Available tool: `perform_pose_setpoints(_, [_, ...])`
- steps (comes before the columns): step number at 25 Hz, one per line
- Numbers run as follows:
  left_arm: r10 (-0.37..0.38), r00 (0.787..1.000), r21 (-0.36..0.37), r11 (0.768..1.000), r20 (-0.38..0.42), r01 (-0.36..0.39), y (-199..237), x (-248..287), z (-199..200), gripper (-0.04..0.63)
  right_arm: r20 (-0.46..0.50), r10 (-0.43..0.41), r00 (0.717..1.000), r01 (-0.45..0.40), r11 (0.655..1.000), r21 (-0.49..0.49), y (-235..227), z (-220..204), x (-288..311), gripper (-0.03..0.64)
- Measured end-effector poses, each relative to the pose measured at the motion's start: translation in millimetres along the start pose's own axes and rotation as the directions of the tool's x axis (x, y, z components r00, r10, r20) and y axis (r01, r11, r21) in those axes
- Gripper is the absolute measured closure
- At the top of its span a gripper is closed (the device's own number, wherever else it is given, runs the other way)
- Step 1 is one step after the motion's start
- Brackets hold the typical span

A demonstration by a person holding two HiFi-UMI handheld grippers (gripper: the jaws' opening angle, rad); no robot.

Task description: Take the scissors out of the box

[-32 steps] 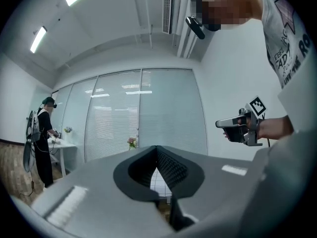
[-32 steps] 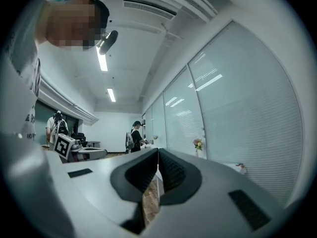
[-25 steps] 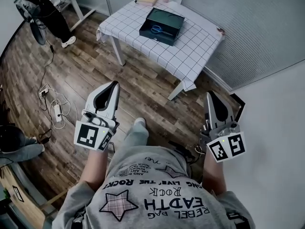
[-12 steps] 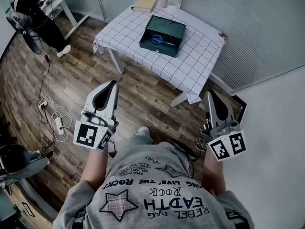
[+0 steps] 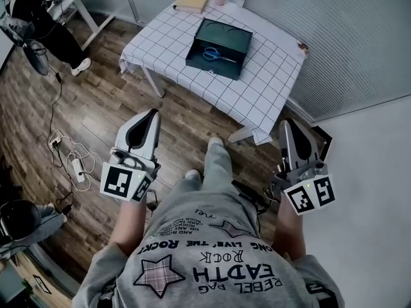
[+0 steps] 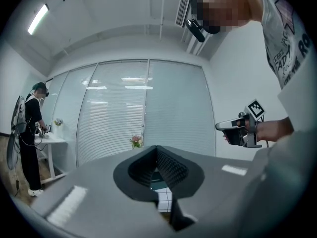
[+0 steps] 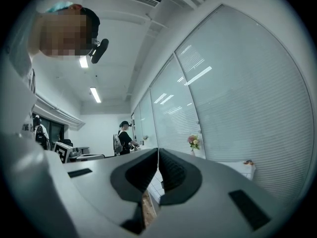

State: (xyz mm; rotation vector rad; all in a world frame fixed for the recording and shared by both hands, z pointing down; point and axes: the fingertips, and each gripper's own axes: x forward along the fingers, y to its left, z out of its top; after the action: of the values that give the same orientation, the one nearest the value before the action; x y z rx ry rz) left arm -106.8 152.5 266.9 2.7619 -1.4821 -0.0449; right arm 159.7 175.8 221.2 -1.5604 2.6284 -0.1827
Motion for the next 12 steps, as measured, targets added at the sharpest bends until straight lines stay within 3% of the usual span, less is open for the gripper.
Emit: perform_pose_setpoints(12, [0.106, 0.994, -0.003, 0.994, 0.025, -0.106, 66.4, 88.4, 7.3, 0.591, 0.015, 0.156, 0.988, -0.156, 0.988, -0.009, -52.5, 23.5, 137.0, 0.601])
